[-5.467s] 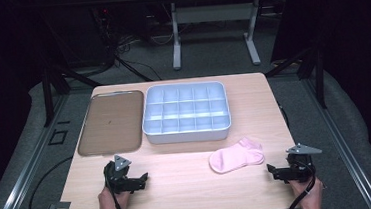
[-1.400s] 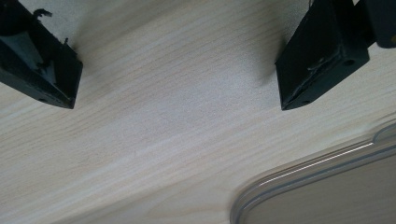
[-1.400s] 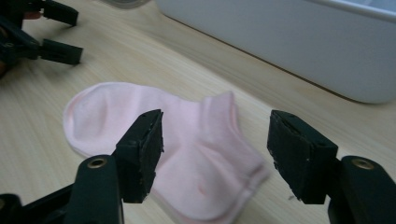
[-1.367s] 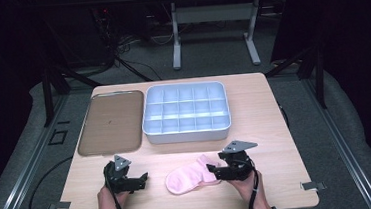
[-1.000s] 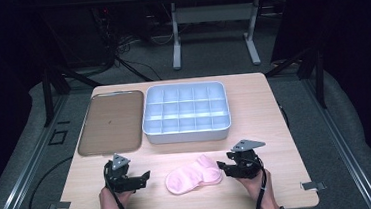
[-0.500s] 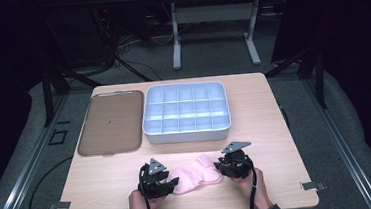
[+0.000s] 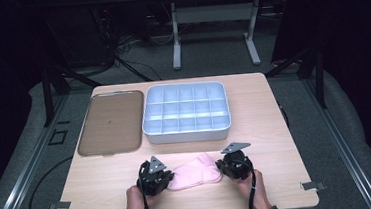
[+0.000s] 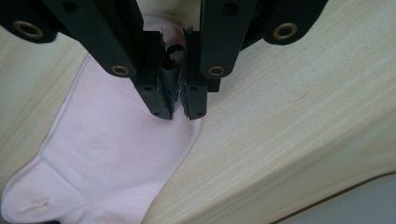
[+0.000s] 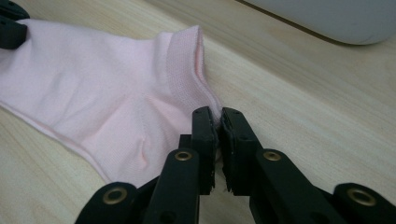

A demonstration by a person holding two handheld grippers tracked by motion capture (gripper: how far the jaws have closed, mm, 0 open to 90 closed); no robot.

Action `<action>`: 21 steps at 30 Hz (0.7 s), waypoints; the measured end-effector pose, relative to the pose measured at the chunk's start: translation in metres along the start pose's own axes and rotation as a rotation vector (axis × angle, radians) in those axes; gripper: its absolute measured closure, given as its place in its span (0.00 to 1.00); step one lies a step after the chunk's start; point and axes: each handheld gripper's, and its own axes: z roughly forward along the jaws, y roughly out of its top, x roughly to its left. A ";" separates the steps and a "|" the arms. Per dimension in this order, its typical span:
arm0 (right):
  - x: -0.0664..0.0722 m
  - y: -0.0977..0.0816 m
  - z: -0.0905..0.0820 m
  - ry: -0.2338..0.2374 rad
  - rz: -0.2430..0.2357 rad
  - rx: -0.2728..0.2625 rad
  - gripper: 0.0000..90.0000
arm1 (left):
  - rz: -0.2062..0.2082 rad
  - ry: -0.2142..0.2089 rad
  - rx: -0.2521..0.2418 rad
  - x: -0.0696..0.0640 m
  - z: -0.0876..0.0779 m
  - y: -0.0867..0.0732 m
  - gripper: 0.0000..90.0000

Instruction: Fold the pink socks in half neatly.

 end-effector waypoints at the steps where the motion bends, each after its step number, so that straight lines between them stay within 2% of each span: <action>1: 0.001 -0.001 0.000 -0.007 0.009 -0.006 0.93 | 0.007 -0.004 -0.002 0.003 0.001 0.001 0.91; 3: 0.002 -0.001 0.000 -0.012 0.009 -0.006 0.93 | 0.002 -0.008 -0.008 0.006 0.002 0.001 0.91; 6: 0.004 -0.004 0.001 -0.014 0.034 -0.030 0.92 | 0.009 -0.022 -0.013 0.011 0.003 0.003 0.88; 7: 0.004 -0.004 0.000 -0.017 0.034 -0.028 0.90 | 0.000 -0.019 -0.018 0.011 0.003 0.003 0.85; 8: 0.003 -0.004 0.000 -0.015 0.035 -0.025 0.88 | -0.010 -0.023 -0.022 0.012 0.002 0.002 0.77; 9: 0.003 -0.004 0.000 -0.007 0.045 -0.029 0.83 | -0.024 -0.028 -0.038 0.013 0.000 0.001 0.74; 10: 0.003 -0.004 0.000 -0.007 0.045 -0.029 0.83 | -0.024 -0.028 -0.038 0.013 0.000 0.001 0.72; 11: 0.002 -0.005 -0.001 -0.007 0.052 -0.040 0.79 | -0.039 -0.022 -0.059 0.015 -0.003 0.000 0.72; 12: 0.001 -0.008 -0.009 0.007 0.060 -0.101 0.78 | -0.051 -0.027 -0.069 0.015 -0.006 -0.002 0.68; 13: 0.001 -0.009 -0.011 0.009 0.062 -0.120 0.78 | -0.071 -0.029 -0.091 0.015 -0.010 -0.005 0.66; 14: 0.000 -0.009 -0.015 0.003 0.055 -0.128 0.78 | -0.071 -0.029 -0.091 0.015 -0.010 -0.005 0.63; 17: -0.001 -0.008 -0.019 0.002 0.051 -0.136 0.78 | -0.078 -0.026 -0.104 0.014 -0.017 -0.009 0.61; 19: -0.004 -0.005 -0.020 0.007 0.024 -0.119 0.78 | -0.081 -0.028 -0.109 0.015 -0.020 -0.011 0.63; 20: -0.004 -0.005 -0.020 0.007 0.024 -0.119 0.78 | -0.082 -0.013 -0.112 0.017 -0.020 -0.013 0.63; 21: -0.001 -0.005 -0.018 0.008 0.000 -0.102 0.78 | -0.092 -0.024 -0.119 0.020 -0.019 -0.017 0.70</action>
